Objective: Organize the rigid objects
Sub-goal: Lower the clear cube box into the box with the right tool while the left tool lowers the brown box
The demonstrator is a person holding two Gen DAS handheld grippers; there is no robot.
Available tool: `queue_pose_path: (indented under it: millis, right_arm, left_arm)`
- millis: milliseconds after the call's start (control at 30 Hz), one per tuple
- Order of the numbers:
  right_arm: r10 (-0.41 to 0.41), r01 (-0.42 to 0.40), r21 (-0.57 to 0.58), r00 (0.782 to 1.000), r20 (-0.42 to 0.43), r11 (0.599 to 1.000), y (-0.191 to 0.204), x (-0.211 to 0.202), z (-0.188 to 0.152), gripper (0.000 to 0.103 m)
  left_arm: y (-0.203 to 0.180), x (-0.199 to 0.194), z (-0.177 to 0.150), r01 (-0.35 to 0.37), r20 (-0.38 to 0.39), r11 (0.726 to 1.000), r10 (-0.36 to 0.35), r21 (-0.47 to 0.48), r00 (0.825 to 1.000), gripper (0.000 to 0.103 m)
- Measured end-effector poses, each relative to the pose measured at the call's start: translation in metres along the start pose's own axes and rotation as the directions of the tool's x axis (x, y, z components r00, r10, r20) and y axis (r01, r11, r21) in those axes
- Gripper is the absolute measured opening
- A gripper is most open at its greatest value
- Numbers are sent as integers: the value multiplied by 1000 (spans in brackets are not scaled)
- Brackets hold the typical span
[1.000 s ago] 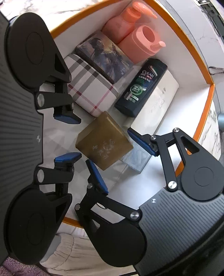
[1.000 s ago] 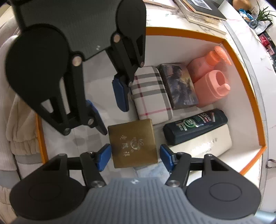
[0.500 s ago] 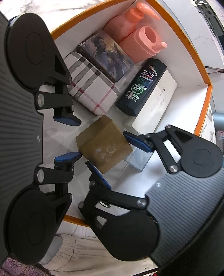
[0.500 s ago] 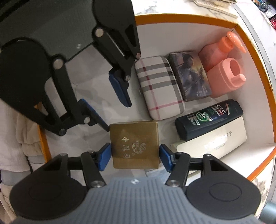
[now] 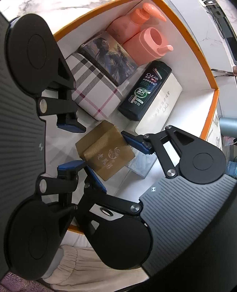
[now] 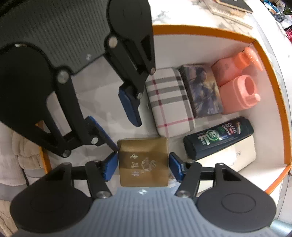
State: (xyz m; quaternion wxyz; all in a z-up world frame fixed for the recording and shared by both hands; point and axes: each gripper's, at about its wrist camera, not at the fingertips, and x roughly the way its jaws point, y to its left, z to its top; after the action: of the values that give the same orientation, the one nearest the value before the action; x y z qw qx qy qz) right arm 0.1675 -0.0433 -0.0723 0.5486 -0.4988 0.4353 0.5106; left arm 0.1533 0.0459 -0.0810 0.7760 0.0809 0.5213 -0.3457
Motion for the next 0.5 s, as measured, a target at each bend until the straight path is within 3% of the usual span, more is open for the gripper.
queue_pose_path:
  millis: [133, 300, 500]
  right_arm:
    - [50, -49, 54, 999, -17, 997, -13, 0, 3, 60]
    - [50, -49, 68, 999, -21, 996, -15, 5, 7, 60]
    - [-41, 41, -1, 999, 5, 999, -4, -10, -1, 68]
  left_arm:
    - [1, 0, -1, 1, 5, 1000, -1, 1, 1000, 38]
    - [1, 1, -2, -10, 11, 1000, 10, 14, 1000, 34]
    - [0, 4, 2, -3, -14, 1000, 3, -6, 1000, 33]
